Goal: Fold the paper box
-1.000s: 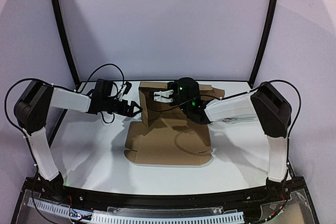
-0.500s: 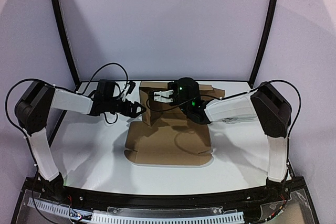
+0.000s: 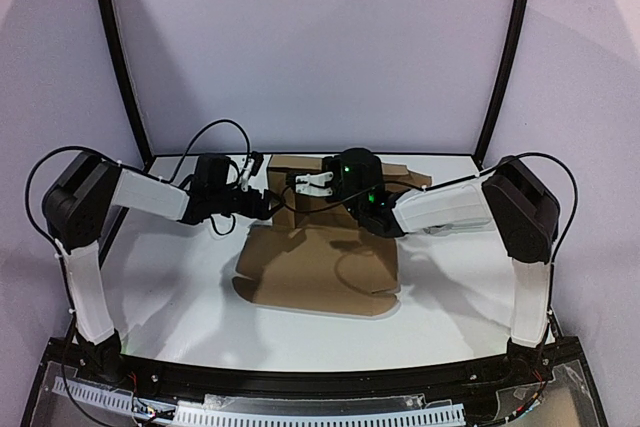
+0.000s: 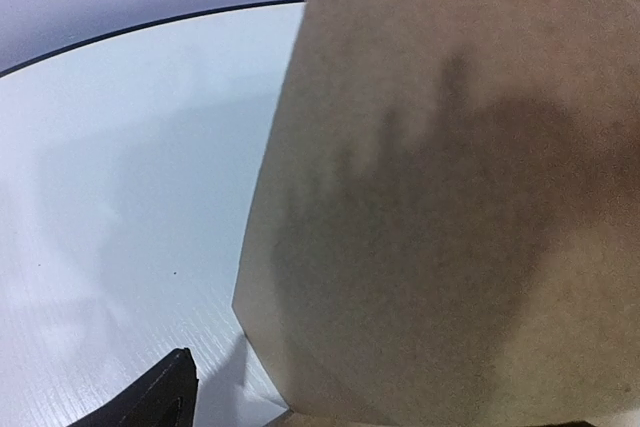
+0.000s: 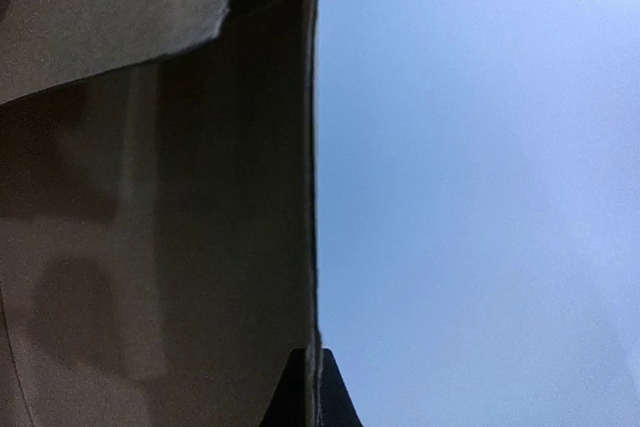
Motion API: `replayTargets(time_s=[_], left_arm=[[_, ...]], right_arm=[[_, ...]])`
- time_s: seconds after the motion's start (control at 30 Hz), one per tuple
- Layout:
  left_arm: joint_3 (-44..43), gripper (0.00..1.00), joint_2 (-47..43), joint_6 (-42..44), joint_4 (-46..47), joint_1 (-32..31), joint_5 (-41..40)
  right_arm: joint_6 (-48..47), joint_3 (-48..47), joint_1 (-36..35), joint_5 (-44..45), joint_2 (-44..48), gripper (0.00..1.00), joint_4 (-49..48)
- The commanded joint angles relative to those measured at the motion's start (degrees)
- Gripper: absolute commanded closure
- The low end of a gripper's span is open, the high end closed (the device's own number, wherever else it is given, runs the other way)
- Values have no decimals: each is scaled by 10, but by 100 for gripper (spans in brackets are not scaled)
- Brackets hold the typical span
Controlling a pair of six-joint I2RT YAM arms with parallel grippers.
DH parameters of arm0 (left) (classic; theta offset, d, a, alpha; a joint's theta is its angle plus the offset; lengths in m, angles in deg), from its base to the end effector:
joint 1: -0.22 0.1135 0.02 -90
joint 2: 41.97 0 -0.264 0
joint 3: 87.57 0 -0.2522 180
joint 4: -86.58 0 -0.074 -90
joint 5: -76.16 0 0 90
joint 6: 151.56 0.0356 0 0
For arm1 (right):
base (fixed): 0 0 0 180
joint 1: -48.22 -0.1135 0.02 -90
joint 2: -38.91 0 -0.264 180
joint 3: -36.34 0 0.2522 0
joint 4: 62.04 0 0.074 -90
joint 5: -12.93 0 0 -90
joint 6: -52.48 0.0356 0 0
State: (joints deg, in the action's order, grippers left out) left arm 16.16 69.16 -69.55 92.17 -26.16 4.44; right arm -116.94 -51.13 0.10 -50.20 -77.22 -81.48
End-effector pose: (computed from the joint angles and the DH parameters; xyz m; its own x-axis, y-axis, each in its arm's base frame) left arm 0.3679 -0.1949 0.1629 -0.5265 0.1138 -0.8425 0.5997 0.7522 -0.2731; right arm 0.3204 0.3332 0.2126 0.3405 -0.9338 -0.1101 -0.1724 0.0531 -0.9836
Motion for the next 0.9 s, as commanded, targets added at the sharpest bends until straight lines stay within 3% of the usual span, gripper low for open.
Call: replayTargets(time_s=[0.0,0.43,0.63,0.87], left_arm=[[3,13,4,-34,98,7,-81],[17,12,21,-45,194,-11,-215],[2,10,43,-64,228,-11,-185],[-15,20,58,-76,220,-12,-185]], right_arm=[[10,38,-21,-38,-16,100,135],[15,34,-28,-49,-2,100,162],[21,34,-31,-52,3,100,176],[31,37,-31,-57,14,100,191]])
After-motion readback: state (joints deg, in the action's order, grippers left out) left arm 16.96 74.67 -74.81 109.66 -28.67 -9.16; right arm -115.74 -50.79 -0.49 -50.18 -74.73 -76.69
